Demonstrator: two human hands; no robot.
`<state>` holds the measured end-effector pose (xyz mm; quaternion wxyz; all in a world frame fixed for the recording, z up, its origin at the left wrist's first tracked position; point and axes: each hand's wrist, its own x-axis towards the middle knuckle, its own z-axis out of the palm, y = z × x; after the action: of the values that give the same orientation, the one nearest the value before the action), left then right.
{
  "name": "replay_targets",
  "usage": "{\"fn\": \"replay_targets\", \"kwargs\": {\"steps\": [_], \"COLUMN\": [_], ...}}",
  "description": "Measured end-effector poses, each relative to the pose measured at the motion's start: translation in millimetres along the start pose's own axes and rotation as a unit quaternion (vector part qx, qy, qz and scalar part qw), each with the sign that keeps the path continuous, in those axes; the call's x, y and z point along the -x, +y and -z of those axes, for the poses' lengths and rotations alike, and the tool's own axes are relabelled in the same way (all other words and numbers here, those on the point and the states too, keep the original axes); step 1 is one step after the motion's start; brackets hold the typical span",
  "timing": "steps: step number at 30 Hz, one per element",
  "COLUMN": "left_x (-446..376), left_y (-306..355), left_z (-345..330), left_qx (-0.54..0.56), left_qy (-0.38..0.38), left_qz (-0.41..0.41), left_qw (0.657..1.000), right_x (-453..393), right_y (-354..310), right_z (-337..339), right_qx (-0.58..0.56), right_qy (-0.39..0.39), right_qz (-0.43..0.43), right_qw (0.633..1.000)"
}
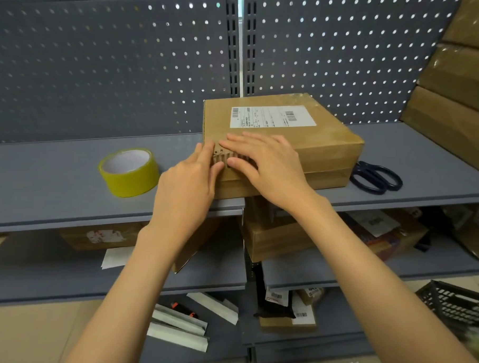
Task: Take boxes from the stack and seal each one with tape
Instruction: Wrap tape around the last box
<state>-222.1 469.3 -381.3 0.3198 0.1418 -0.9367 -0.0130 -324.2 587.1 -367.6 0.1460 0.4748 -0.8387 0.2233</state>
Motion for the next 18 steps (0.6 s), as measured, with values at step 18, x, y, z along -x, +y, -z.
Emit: {"fn": "replay_targets", "kwargs": {"steps": [18], "left_x": [8.1], "left_y": [-9.5], "left_z": [4.2], "left_qx": [0.171], "left_qy": [0.110], "left_qz": [0.046], "left_qw": [0.978], "right_x": [3.7], "right_y": [3.7], "right_z": [1.2], "right_qx": [-0.154], "right_qy": [0.034], "right_qz": [0.014], "right_qw": [0.987]}}
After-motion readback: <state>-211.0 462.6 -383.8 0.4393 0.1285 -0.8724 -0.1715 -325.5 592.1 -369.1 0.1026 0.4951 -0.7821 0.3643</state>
